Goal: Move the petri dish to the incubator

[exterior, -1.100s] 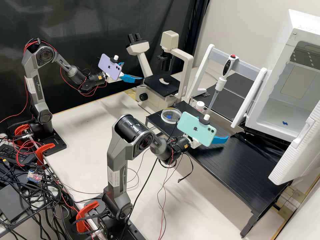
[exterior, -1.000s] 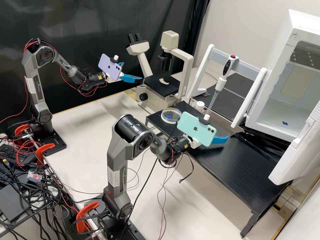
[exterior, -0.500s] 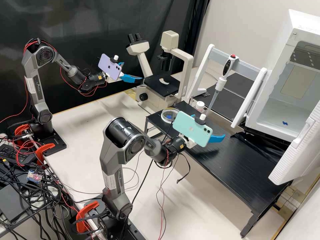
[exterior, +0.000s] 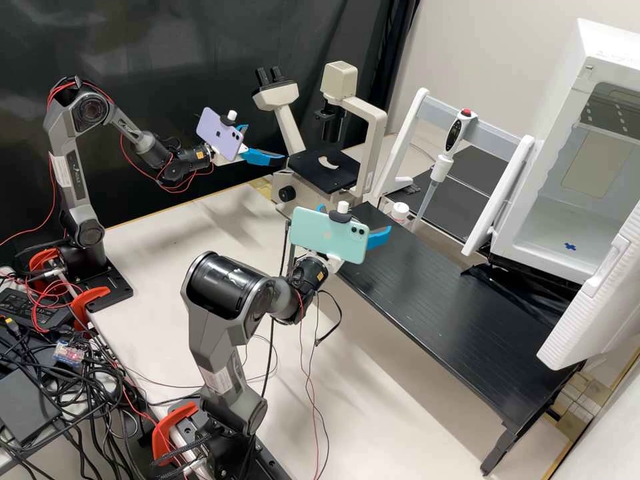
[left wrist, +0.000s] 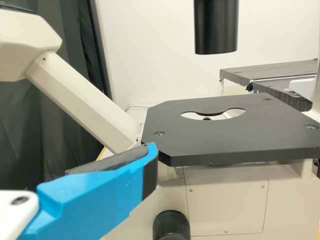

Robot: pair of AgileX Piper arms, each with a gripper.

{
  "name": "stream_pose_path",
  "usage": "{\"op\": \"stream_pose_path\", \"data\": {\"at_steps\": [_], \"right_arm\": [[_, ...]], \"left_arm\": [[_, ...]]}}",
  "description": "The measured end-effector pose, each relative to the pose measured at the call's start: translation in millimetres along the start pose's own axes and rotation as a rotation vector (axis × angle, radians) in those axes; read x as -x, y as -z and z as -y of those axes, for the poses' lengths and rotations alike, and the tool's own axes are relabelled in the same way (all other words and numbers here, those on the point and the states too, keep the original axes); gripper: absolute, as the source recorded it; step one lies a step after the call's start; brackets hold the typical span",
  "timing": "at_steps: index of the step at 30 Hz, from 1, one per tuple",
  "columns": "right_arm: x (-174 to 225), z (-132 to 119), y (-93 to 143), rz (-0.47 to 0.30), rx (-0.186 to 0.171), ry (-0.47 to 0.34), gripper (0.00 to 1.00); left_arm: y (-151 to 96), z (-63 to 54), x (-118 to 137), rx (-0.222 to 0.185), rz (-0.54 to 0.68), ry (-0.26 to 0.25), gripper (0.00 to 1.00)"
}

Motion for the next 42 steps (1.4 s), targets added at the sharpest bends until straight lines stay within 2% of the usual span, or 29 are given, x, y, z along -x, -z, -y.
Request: {"op": "stream_pose_path", "data": {"at_steps": [5,15,19,23,24,29,42], "right_arm": [[-4.4,19.6,4.0,-0.014,0.032,0.073,1.0],[-20.1,32.8,-4.5,0.026,0.031,0.12,1.0],[-26.5,34.3,-13.5,0.065,-0.005,0.13,1.0],[-30.7,34.0,-16.5,0.063,-0.032,0.137,1.0],[-32.1,34.1,-17.7,0.065,-0.043,0.138,0.0],[-35.9,35.5,-21.9,0.067,-0.069,0.156,0.0],[-38.8,33.7,-21.4,0.044,-0.054,0.168,0.0]], "left_arm": [[0.0,0.0,0.0,0.0,0.0,0.0,1.0],[0.0,0.0,0.0,0.0,0.0,0.0,1.0],[0.0,0.0,0.0,0.0,0.0,0.0,1.0],[0.0,0.0,0.0,0.0,0.0,0.0,1.0],[0.0,0.0,0.0,0.0,0.0,0.0,1.0],[0.0,0.0,0.0,0.0,0.0,0.0,1.0],[0.0,0.0,0.0,0.0,0.0,0.0,1.0]]}}
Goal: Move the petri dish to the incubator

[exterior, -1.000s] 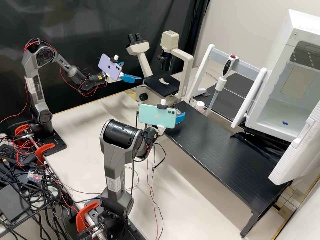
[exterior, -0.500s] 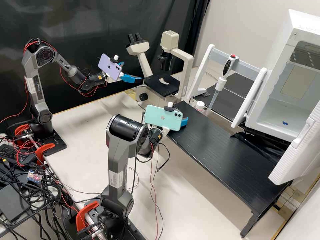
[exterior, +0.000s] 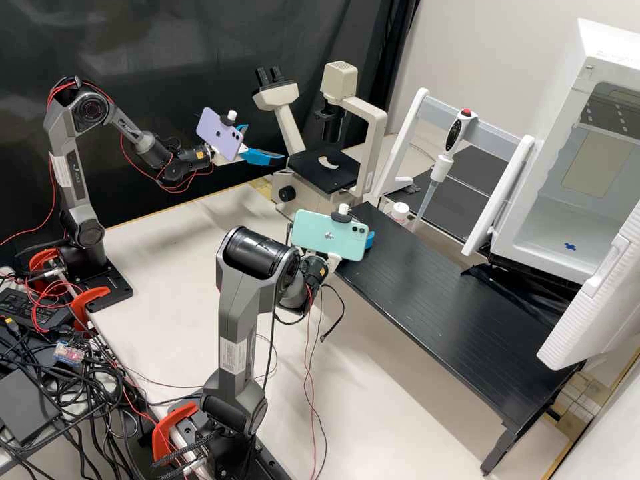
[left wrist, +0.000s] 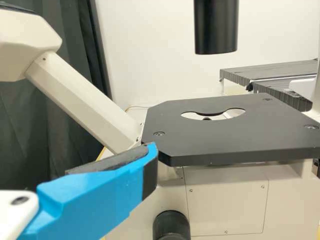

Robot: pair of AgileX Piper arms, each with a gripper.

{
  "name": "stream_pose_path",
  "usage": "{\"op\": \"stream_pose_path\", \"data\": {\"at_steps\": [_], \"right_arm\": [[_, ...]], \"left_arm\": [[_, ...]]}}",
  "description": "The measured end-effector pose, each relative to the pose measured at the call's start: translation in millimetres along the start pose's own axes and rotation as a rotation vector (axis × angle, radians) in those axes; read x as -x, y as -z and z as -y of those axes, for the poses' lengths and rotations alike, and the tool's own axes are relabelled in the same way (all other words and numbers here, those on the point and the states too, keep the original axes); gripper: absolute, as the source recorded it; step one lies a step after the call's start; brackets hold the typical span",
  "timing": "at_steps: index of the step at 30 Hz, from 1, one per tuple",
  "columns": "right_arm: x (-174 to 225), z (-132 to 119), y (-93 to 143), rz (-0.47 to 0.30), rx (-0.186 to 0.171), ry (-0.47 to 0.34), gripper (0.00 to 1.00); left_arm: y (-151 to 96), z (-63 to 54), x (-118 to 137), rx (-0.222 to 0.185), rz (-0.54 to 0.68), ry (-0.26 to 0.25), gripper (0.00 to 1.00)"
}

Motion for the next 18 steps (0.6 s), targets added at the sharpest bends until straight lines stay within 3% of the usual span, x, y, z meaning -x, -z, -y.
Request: {"op": "stream_pose_path", "data": {"at_steps": [18], "right_arm": [[-0.3,1.3,1.2,-0.011,0.014,0.017,0.0]], "left_arm": [[0.0,0.0,0.0,0.0,0.0,0.0,1.0]]}}
